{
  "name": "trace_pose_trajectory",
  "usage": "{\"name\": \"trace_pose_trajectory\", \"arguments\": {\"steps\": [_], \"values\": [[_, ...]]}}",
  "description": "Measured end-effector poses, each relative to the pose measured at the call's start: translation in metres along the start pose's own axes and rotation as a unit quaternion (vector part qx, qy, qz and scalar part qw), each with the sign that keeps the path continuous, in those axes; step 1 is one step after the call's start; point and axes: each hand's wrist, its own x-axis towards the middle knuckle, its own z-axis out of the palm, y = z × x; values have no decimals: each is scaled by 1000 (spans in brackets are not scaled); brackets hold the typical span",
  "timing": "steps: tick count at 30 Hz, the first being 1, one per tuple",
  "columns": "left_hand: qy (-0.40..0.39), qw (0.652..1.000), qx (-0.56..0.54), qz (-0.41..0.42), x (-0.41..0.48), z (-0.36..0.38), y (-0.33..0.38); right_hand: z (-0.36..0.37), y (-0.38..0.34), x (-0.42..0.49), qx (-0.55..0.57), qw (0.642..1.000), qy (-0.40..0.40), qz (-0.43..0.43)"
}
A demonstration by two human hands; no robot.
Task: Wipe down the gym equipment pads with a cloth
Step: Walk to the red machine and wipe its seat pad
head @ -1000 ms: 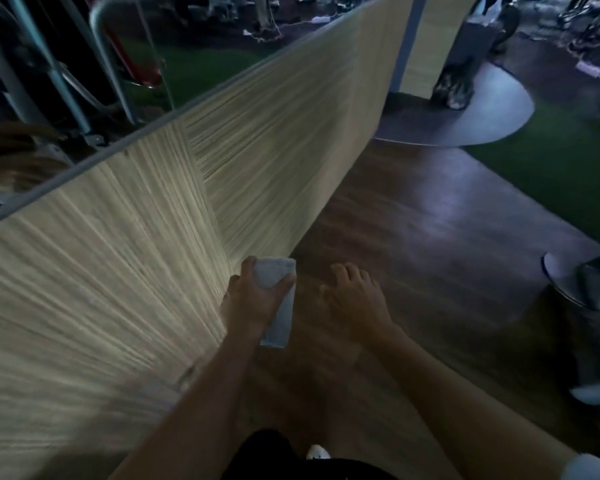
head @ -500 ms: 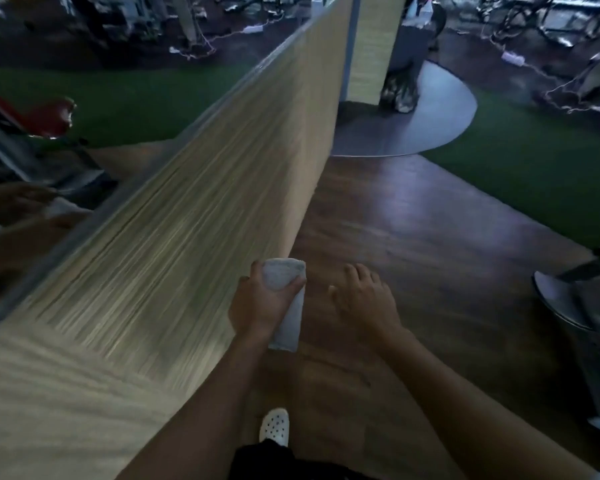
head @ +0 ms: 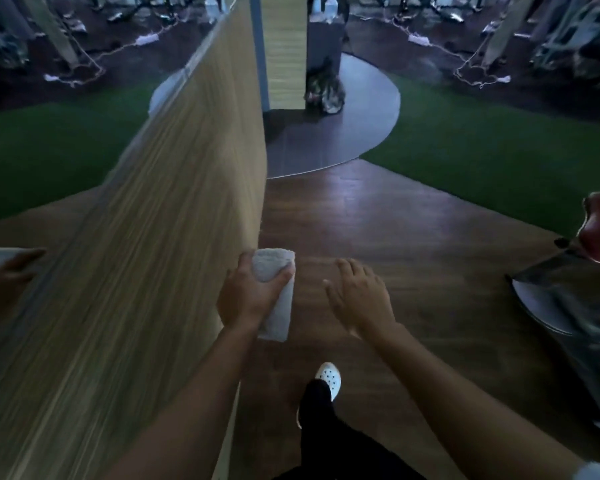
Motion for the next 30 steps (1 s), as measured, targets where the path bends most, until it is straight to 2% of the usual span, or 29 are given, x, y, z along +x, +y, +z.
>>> {"name": "trace_pose_trajectory", "arguments": {"steps": [10,14,19,23,30], "values": [[-1,999,-19,-25,223,79,68,-24,52,243,-11,1000,-4,19],[-12,1000,6,-25,307,110,92,-24,75,328,1,999,-8,41],[-37,998,30,30,435,162,132,-23,120,444,8,996,4,91],[-83,995,35,47,536,207,192,-39,160,530,33,988,27,149],[-185,967,58,168,660,311,318,-74,257,635,51,949,85,298]]}}
